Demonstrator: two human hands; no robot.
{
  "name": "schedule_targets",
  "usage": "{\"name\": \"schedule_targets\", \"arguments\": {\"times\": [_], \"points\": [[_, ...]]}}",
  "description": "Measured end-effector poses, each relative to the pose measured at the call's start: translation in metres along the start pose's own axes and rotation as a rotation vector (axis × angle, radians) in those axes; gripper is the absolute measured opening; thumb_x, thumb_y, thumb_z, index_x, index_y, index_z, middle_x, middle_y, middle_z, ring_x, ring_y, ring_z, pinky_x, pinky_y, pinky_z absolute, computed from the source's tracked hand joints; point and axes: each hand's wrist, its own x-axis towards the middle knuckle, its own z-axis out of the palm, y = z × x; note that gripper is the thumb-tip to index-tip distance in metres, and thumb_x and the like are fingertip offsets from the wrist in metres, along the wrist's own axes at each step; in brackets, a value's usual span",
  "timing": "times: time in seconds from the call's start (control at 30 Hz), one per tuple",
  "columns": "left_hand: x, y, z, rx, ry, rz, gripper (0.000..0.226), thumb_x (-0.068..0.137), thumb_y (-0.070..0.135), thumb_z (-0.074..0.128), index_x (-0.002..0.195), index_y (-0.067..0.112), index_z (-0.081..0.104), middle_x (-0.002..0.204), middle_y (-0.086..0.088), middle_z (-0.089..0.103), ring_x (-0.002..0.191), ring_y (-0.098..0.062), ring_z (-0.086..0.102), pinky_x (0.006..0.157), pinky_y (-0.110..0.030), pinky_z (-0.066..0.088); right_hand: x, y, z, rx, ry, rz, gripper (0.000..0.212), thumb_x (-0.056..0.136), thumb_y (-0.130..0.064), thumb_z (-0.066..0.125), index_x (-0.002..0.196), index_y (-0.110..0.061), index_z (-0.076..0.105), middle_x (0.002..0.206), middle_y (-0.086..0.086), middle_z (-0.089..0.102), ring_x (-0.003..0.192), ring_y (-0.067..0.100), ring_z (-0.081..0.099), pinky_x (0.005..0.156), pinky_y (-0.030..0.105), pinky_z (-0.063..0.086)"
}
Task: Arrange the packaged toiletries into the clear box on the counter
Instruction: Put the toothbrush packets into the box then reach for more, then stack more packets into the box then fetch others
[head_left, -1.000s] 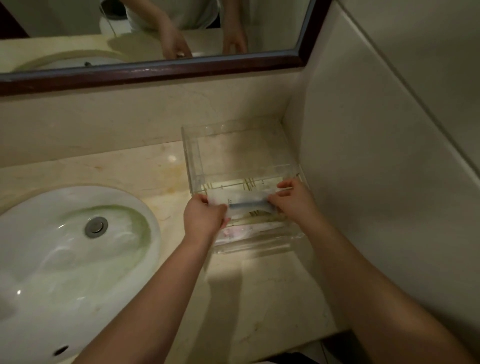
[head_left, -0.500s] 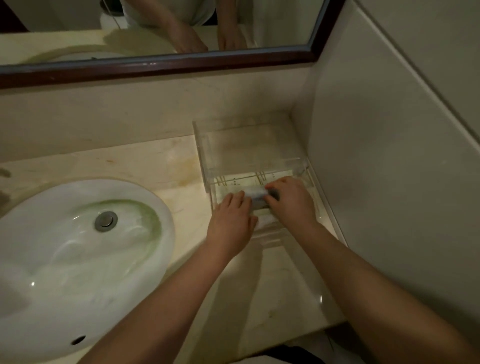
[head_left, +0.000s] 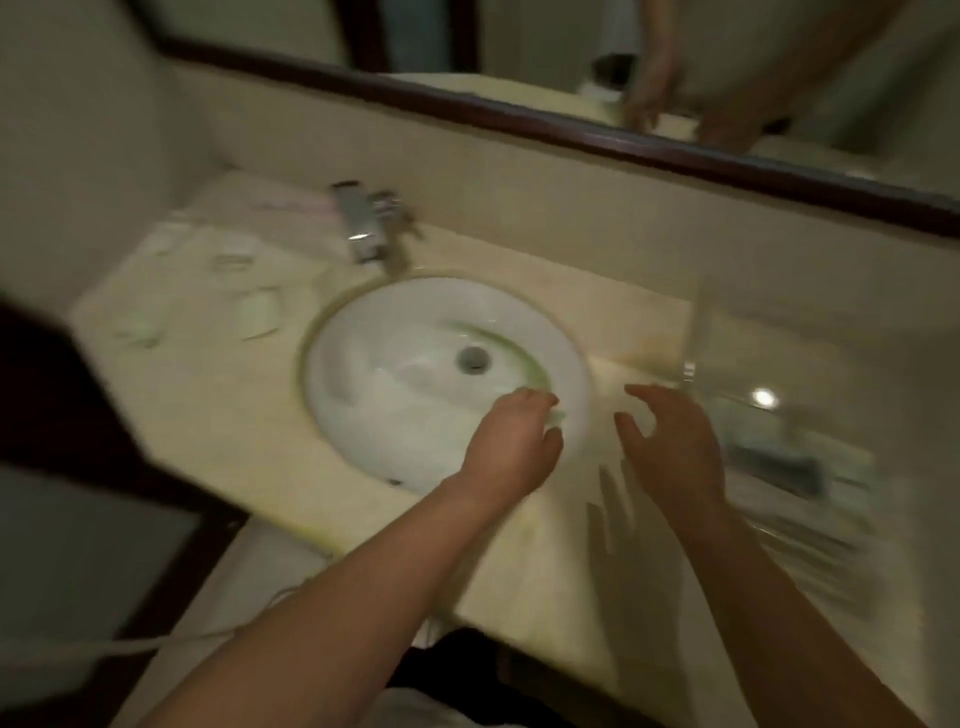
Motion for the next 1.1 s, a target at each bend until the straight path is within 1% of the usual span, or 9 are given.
{"name": "schedule_targets", "arguments": {"times": [0.2,0.37,0.53,0.63,0.73,0.83,0.93,1.03,1.1], "points": [[-0.038,-0.128,-0.107,-0.059,0.272,-0.391,0.034,0.091,0.02,0.052,0.122,0.011,0.06,0.125,-0.01,0.059,0.113,-0.026,0.056,0.092,-0.031,0.043,0.007,-0.11,0.067,0.077,-0.299,-0.107,0.048,0.086,-0.034,0.068,0.13,-0.02,0.059,0.128,0.009,0.064,0.117,0.026,0.06,0.097,0.034,0.043],[-0.039,-0.224,-0.171,-0.086,0.418,-0.525,0.024,0.089,0.015,0.05,0.109,0.012,0.064,0.112,-0.006,0.062,0.098,-0.022,0.059,0.076,-0.028,0.045,0.03,-0.205,0.132,0.079,-0.43,-0.156,0.052,0.086,-0.042,0.066,0.135,-0.027,0.054,0.128,0.002,0.064,0.112,0.02,0.062,0.095,0.033,0.046],[-0.017,-0.339,-0.232,-0.071,0.457,-0.631,0.027,0.089,0.01,0.047,0.107,0.012,0.066,0.113,-0.009,0.064,0.096,-0.024,0.061,0.071,-0.026,0.041,0.065,-0.309,0.208,0.071,-0.458,-0.164,0.049,0.087,-0.041,0.064,0.131,-0.022,0.057,0.125,0.004,0.066,0.111,0.021,0.063,0.094,0.032,0.045],[-0.004,-0.39,-0.26,-0.06,0.475,-0.691,0.029,0.091,0.011,0.049,0.111,0.011,0.07,0.118,-0.011,0.065,0.104,-0.027,0.061,0.082,-0.032,0.047,0.082,-0.359,0.245,0.049,-0.46,-0.122,0.044,0.088,-0.041,0.063,0.126,-0.02,0.061,0.125,0.006,0.065,0.107,0.023,0.064,0.09,0.031,0.045],[0.013,-0.431,-0.276,-0.03,0.471,-0.757,0.025,0.092,0.016,0.052,0.106,0.012,0.073,0.12,-0.01,0.063,0.111,-0.028,0.057,0.09,-0.036,0.047,0.097,-0.396,0.277,0.013,-0.41,-0.076,0.04,0.086,-0.046,0.063,0.117,-0.021,0.064,0.122,0.006,0.062,0.102,0.023,0.064,0.084,0.033,0.047],[0.025,-0.456,-0.279,0.022,0.429,-0.79,0.028,0.089,0.023,0.059,0.114,0.015,0.069,0.129,-0.01,0.056,0.115,-0.029,0.053,0.094,-0.039,0.048,0.106,-0.416,0.297,-0.028,-0.348,-0.041,0.041,0.082,-0.049,0.065,0.111,-0.02,0.065,0.119,0.007,0.059,0.101,0.025,0.063,0.082,0.036,0.051],[0.032,-0.467,-0.278,0.022,0.403,-0.82,0.044,0.085,0.03,0.066,0.125,0.015,0.057,0.126,-0.012,0.053,0.113,-0.031,0.049,0.09,-0.042,0.046,0.112,-0.428,0.309,-0.087,-0.312,0.023,0.049,0.077,-0.049,0.068,0.112,-0.016,0.062,0.117,0.008,0.056,0.101,0.028,0.059,0.081,0.039,0.051],[0.038,-0.471,-0.278,0.031,0.368,-0.837,0.055,0.079,0.033,0.072,0.126,0.012,0.051,0.123,-0.014,0.053,0.113,-0.034,0.046,0.089,-0.044,0.045,0.113,-0.431,0.317,-0.153,-0.272,0.025,0.057,0.071,-0.046,0.075,0.113,-0.014,0.053,0.112,0.009,0.056,0.101,0.03,0.058,0.078,0.04,0.05],[0.044,-0.476,-0.279,-0.019,0.322,-0.862,0.055,0.076,0.032,0.074,0.121,0.01,0.05,0.119,-0.015,0.057,0.111,-0.036,0.051,0.088,-0.044,0.047,0.115,-0.431,0.321,-0.127,-0.297,0.048,0.064,0.068,-0.039,0.079,0.117,-0.014,0.048,0.111,0.009,0.059,0.1,0.031,0.06,0.077,0.04,0.051]]}}
